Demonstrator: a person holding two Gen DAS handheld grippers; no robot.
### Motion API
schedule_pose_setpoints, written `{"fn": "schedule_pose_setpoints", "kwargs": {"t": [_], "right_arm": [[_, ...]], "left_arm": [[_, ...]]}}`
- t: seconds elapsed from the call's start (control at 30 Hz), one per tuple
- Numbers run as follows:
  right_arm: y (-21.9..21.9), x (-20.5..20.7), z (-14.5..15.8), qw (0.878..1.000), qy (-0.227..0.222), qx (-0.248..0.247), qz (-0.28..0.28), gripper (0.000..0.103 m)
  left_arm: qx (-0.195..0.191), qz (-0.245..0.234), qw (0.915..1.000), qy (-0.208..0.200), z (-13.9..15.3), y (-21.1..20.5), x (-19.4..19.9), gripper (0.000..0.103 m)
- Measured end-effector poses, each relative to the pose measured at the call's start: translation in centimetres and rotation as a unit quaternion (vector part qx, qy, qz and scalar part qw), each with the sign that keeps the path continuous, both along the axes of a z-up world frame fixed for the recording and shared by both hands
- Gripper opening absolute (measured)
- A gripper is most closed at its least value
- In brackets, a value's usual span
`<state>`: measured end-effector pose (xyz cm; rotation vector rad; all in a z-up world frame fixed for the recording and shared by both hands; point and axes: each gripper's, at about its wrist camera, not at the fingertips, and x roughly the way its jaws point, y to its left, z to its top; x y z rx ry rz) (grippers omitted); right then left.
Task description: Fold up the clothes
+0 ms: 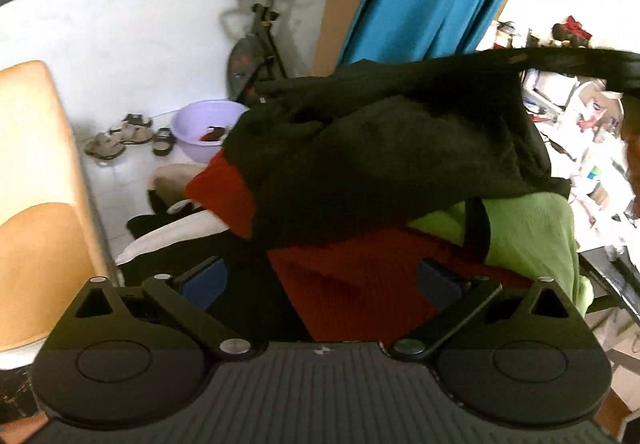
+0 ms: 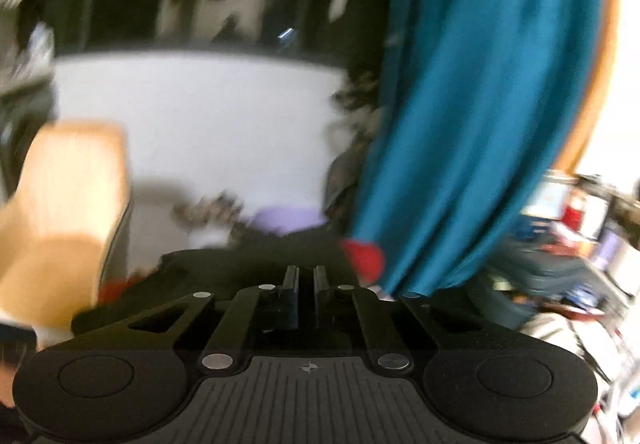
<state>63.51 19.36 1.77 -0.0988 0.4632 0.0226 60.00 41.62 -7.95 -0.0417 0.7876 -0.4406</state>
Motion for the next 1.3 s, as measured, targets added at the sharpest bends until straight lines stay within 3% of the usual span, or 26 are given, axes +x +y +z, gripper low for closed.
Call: {"fn": "schedule_pose_setpoints", "kwargs": {"t": [0.13, 0.23, 0.33, 0.47, 0.53, 0.6, 0.63, 0.67, 0.7, 0.73, 0.87, 0.93, 0.97, 1.0, 1.03, 1.07, 1.1, 1.17, 1.3], "right_arm": [[-7.2, -7.5, 2.6, 0.989, -0.047, 0.072, -0.118, 0.006], [-11.1, -14.0, 1.5, 0.974, -0.024, 0.107, -0.196, 0.006], [-12.4, -18.4, -1.9, 0.959, 0.039, 0.144, -0.239, 0.006], [-11.3, -18.9, -7.3, 0.939, 0.136, 0.213, -0.235, 0.006], [-10.1, -18.3, -8.1, 0.943, 0.151, 0.197, -0.221, 0.012], [-8.9, -17.6, -7.3, 0.955, 0.126, 0.168, -0.211, 0.028], [-8.5, -17.2, -6.5, 0.96, 0.105, 0.156, -0.206, 0.041], [-8.1, -16.8, -5.7, 0.966, 0.084, 0.143, -0.2, 0.053], [-7.3, -16.3, -5.0, 0.97, 0.068, 0.131, -0.192, 0.058], [-6.7, -15.5, -4.3, 0.975, 0.057, 0.121, -0.178, 0.063], [-5.1, -10.9, -3.2, 0.988, 0.04, 0.088, -0.121, 0.069], [-4.3, -8.3, -3.3, 0.991, 0.042, 0.072, -0.101, 0.07], [-4.0, -7.1, -3.6, 0.992, 0.049, 0.072, -0.095, 0.069], [-3.6, -6.0, -3.9, 0.991, 0.06, 0.079, -0.091, 0.067], [-3.9, -5.2, -4.3, 0.989, 0.068, 0.098, -0.092, 0.058], [-4.2, -4.6, -4.7, 0.986, 0.075, 0.118, -0.095, 0.028], [-4.7, -4.4, -5.1, 0.981, 0.08, 0.143, -0.103, 0.011], [-6.0, -5.7, -5.5, 0.969, 0.066, 0.199, -0.129, 0.004], [-8.5, -10.4, -5.0, 0.96, 0.016, 0.19, -0.203, 0.004]], "left_arm": [[-0.043, -0.052, 0.9977, 0.005, 0.7, -0.3, 1.5, 0.103], [-0.057, -0.084, 0.9949, -0.002, 1.2, -0.8, 2.7, 0.103], [-0.043, -0.096, 0.9944, -0.012, 1.2, -1.7, 4.2, 0.103], [-0.051, -0.091, 0.9945, 0.005, 0.2, -2.9, 6.5, 0.103], [-0.063, -0.088, 0.994, 0.015, -0.2, -3.0, 7.2, 0.103], [-0.072, -0.09, 0.9931, 0.019, -0.1, -3.1, 7.2, 0.103], [-0.076, -0.093, 0.9926, 0.021, -0.1, -3.1, 7.1, 0.103], [-0.079, -0.095, 0.992, 0.023, -0.1, -3.2, 7.1, 0.099], [-0.087, -0.106, 0.99, 0.031, 0.1, -3.2, 6.9, 0.082], [-0.086, -0.111, 0.9896, 0.032, 0.3, -3.4, 6.6, 0.076], [-0.069, -0.119, 0.9902, 0.025, 1.3, -3.5, 5.8, 0.06], [-0.066, -0.118, 0.9905, 0.025, 1.8, -3.2, 5.5, 0.059], [-0.067, -0.122, 0.99, 0.023, 2.0, -3.0, 5.3, 0.063], [-0.068, -0.133, 0.9887, 0.017, 2.3, -3.0, 4.9, 0.079], [-0.068, -0.144, 0.9873, 0.007, 2.7, -2.9, 4.5, 0.089], [-0.065, -0.151, 0.9863, -0.007, 3.2, -2.9, 4.0, 0.103], [-0.063, -0.161, 0.9847, -0.026, 3.7, -3.0, 3.4, 0.103], [-0.057, -0.18, 0.9813, -0.039, 4.8, -3.9, 3.2, 0.103], [-0.035, -0.203, 0.977, -0.054, 6.1, -7.2, 4.2, 0.103]]}}
